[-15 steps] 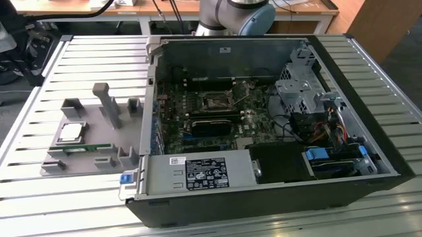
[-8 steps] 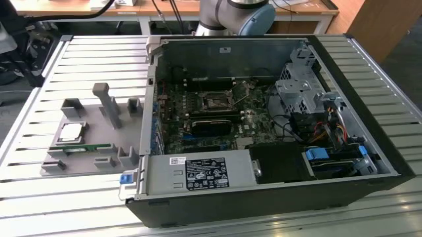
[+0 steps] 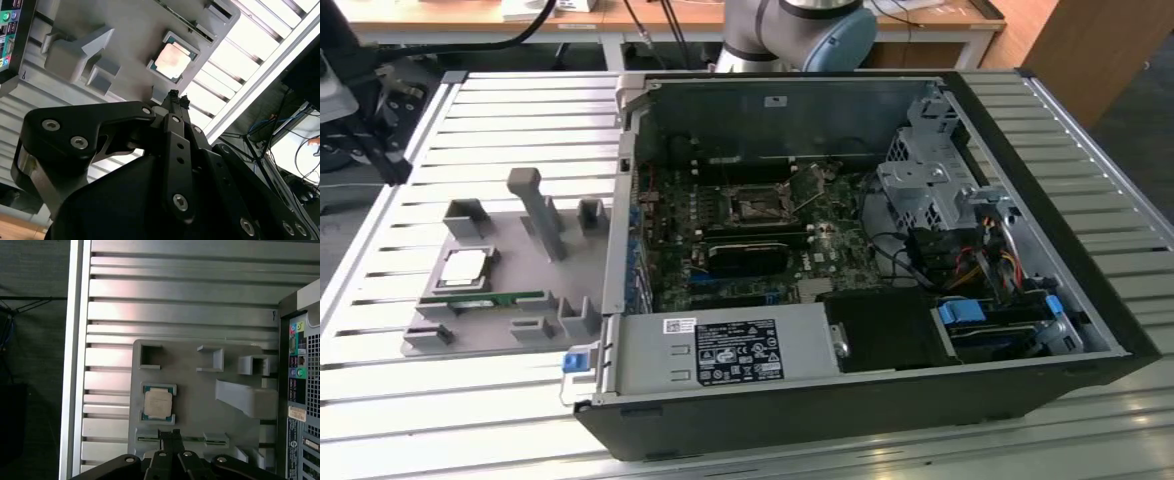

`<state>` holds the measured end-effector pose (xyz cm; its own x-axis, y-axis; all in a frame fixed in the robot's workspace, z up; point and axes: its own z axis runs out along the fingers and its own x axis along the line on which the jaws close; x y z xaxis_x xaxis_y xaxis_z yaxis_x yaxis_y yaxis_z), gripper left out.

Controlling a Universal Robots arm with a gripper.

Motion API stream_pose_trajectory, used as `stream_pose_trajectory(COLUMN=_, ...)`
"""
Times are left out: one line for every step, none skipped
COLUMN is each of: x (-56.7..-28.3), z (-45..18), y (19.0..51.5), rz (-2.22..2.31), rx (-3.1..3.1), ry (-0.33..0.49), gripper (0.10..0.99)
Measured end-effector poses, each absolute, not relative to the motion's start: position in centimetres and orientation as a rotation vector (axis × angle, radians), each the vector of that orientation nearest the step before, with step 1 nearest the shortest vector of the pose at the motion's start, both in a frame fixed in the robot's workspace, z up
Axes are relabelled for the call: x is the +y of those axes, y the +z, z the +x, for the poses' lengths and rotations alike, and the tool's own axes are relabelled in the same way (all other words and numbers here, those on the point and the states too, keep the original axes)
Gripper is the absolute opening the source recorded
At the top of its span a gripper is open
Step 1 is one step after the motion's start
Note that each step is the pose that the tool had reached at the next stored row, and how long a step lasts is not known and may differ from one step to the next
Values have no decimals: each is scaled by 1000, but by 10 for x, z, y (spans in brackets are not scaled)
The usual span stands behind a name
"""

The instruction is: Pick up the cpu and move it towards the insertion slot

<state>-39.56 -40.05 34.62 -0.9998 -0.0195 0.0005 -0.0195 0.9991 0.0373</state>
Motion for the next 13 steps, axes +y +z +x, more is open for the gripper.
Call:
stream_pose_trajectory(x=-401, z=-396, y=345, rz=31, rx=-3140, ry=-59, gripper=106)
stream_pose_trajectory(x=-401, z=-397, y=344, rz=31, rx=-3140, ry=-58, gripper=106)
stream_pose_trajectory(x=-401, z=-398, y=343, rz=31, rx=-3140, ry=-58, gripper=106)
stream_pose_trajectory(x=-401, z=-399, y=342, rz=31, rx=-3140, ry=-59, gripper=106)
stream_pose_trajectory(x=-401, z=-400, y=340, rz=31, rx=-3140, ry=-59, gripper=106)
stream_pose_trajectory(x=-401, z=-400, y=339, rz=31, rx=-3141, ry=-59, gripper=106)
stream_pose_trajectory(x=-401, z=-400, y=338, rz=31, rx=-3140, ry=-59, gripper=106)
stream_pose_trajectory(x=-401, z=-401, y=337, rz=31, rx=-3141, ry=-58, gripper=106)
stream_pose_trajectory(x=-401, z=-401, y=336, rz=31, rx=-3140, ry=-58, gripper=106)
stream_pose_trajectory(x=-401, z=-401, y=334, rz=31, rx=-3140, ry=-58, gripper=106)
stream_pose_trajectory(x=-401, z=-401, y=333, rz=31, rx=-3140, ry=-58, gripper=106)
stream_pose_trajectory(x=-401, z=-401, y=332, rz=31, rx=-3140, ry=-58, gripper=106)
stream_pose_trajectory(x=-401, z=-401, y=330, rz=31, rx=-3140, ry=-58, gripper=106)
